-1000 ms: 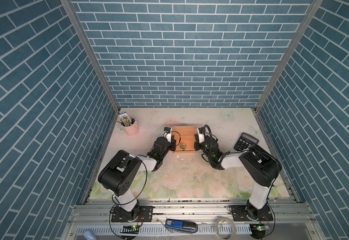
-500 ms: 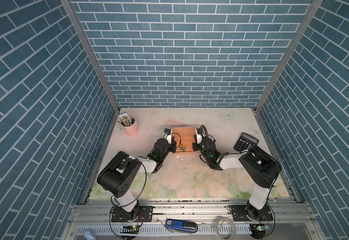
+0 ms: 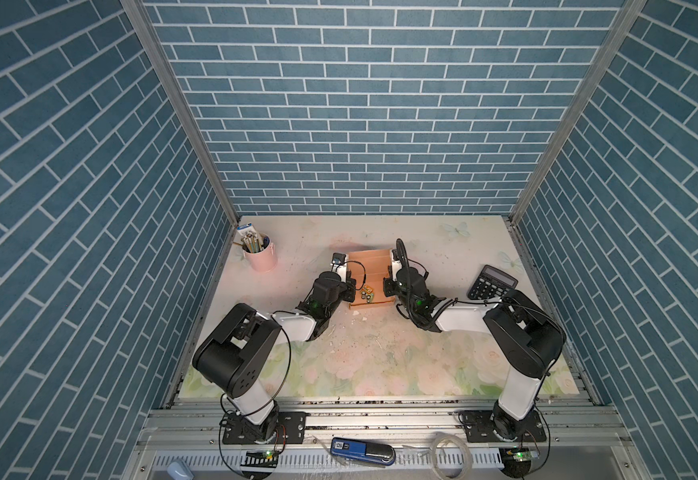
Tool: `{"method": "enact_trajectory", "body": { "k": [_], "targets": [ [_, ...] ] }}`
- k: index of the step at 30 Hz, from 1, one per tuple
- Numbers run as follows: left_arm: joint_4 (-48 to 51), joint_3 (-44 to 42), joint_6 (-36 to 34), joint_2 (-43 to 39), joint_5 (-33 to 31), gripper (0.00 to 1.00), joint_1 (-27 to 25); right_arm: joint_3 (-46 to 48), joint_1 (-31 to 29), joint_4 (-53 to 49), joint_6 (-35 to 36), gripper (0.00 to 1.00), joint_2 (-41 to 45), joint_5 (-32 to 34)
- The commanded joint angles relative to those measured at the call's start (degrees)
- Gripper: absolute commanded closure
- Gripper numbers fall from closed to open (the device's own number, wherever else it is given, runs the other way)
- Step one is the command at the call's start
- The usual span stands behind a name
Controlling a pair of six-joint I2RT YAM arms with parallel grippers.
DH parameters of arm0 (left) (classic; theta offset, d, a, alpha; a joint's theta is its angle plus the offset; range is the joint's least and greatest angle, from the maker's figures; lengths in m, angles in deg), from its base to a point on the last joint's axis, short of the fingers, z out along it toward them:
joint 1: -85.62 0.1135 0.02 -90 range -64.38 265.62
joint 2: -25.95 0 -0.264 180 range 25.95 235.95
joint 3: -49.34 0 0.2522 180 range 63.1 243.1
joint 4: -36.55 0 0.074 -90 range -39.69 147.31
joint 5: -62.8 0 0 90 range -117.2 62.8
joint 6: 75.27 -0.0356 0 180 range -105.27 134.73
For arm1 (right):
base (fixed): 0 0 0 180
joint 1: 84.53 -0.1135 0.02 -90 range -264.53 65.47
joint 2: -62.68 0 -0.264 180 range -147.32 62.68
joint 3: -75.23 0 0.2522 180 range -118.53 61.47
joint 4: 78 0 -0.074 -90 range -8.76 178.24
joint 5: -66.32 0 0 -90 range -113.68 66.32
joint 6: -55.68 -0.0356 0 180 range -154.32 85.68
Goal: Fold the paper box
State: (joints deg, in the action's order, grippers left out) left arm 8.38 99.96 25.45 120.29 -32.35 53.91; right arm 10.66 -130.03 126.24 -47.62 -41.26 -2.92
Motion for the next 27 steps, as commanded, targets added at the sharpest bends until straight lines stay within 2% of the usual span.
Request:
{"method": "enact_trajectory", "body": {
  "k": [1,15,27],
  "targets": [
    [-1.11,-1.7,-0.08,-1.12,2.26,1.0,-1.42,2.17,-1.35,1.04,-1.54,1.0,1.86,-1.83],
    [-3.39,-6.29,-0.27,-3.71,4.15,1.0,-2.22,9.75,-3.97,10.45,-0.54,1.0,2.09,-0.95],
    [-3.48,-10.2,0.22,-6.13,4.44,1.0,-2.84,13.2,-6.83,14.72,-0.24,1.0,0.78,0.85]
  ]
}}
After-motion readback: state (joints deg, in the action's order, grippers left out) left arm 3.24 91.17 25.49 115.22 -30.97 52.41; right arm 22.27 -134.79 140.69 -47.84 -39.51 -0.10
